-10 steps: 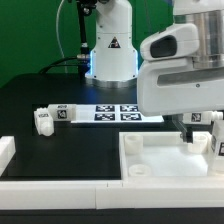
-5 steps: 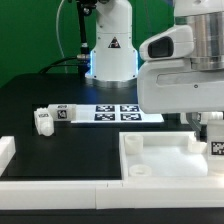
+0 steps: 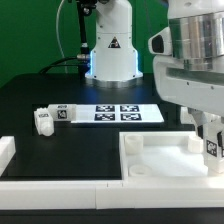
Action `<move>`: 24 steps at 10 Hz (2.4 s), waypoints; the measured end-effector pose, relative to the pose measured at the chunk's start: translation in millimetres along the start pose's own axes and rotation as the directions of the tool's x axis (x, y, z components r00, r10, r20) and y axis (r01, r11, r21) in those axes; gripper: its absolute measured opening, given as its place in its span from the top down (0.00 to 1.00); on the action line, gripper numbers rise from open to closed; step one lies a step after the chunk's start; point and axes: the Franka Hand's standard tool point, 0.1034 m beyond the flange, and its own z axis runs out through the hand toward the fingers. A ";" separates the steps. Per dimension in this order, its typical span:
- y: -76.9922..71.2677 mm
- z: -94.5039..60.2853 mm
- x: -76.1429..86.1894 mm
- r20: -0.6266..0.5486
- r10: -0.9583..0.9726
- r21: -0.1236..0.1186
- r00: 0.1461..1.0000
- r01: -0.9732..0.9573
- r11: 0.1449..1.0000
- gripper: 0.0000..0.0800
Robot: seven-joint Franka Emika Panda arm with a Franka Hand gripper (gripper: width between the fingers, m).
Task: Assemble square table
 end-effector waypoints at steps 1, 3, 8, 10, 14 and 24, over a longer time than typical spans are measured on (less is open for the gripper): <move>0.3 0.1 -0.2 0.001 0.030 0.001 1.000 -0.030 1.000 0.64; 0.9 0.3 0.1 0.005 0.165 0.000 0.986 -0.165 0.986 0.64; 3.0 1.4 -2.2 0.058 0.438 0.006 0.897 -0.439 0.898 0.64; 1.0 -2.5 -5.4 0.052 0.100 -0.011 0.994 -0.100 0.995 0.41; -2.8 -1.7 -9.3 0.089 -0.315 -0.030 0.945 0.319 0.947 0.19; -3.5 -0.3 -5.8 0.025 -0.563 -0.073 0.826 0.563 0.823 0.64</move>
Offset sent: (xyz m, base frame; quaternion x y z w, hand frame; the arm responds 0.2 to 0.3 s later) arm 0.0000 0.0000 0.0000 0.0000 0.0000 0.1296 0.9916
